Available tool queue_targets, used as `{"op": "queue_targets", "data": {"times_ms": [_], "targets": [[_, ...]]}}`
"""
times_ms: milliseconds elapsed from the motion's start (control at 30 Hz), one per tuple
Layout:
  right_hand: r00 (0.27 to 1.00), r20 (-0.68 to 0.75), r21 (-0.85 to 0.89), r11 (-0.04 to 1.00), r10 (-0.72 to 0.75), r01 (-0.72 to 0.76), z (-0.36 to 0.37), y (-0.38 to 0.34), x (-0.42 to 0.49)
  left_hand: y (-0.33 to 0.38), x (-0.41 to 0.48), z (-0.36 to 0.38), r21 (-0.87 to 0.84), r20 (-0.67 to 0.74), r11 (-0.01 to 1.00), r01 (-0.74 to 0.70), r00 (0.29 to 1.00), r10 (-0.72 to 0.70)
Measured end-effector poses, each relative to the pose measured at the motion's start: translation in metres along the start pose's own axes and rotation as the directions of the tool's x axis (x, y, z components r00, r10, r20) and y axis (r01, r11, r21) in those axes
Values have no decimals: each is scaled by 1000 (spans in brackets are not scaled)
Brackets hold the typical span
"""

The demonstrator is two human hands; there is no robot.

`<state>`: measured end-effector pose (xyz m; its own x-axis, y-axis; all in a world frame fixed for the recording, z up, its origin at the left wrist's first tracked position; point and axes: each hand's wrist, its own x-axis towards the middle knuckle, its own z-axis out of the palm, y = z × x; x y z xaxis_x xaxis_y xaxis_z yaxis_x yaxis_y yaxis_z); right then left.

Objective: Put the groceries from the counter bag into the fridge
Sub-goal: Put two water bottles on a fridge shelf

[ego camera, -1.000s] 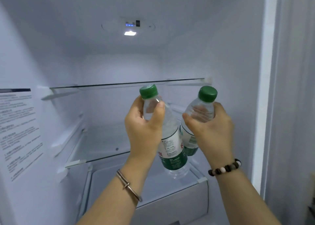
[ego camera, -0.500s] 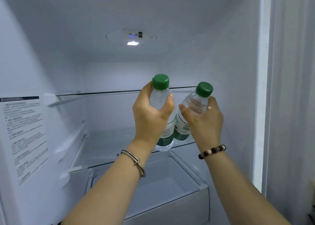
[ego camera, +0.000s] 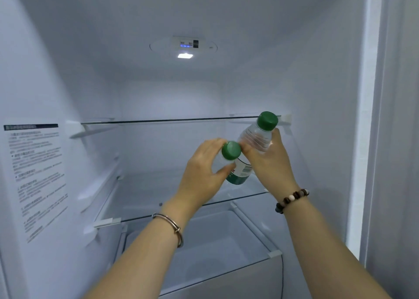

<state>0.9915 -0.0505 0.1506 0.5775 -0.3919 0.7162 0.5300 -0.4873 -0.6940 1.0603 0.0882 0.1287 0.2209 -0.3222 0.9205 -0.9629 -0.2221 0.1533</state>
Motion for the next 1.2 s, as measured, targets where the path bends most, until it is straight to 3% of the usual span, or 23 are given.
{"op": "queue_targets", "data": {"times_ms": [267, 433, 567, 733, 1000, 1200], "targets": [[985, 168, -67, 997, 40, -29, 15, 42, -15, -22, -10, -25, 149, 78, 939, 310, 943, -324], [967, 251, -196, 980, 32, 18, 25, 46, -9, -27, -13, -33, 369, 83, 846, 386, 892, -443], [934, 356, -335, 936, 18, 109, 32, 47, 0, -34, -21, -36, 436, 36, 811, 389, 893, -448], [844, 534, -461, 855, 52, 238, 53, 51, 10, -37, -26, -43, 540, -28, 729, 420, 875, -484], [732, 674, -499, 792, 99, 353, 88, 49, 20, -43, -39, -69, 565, -189, 630, 534, 826, -531], [735, 663, -419, 884, 143, 206, 120, 54, 34, -65, -50, -82, 595, -249, 528, 605, 764, -595]]}}
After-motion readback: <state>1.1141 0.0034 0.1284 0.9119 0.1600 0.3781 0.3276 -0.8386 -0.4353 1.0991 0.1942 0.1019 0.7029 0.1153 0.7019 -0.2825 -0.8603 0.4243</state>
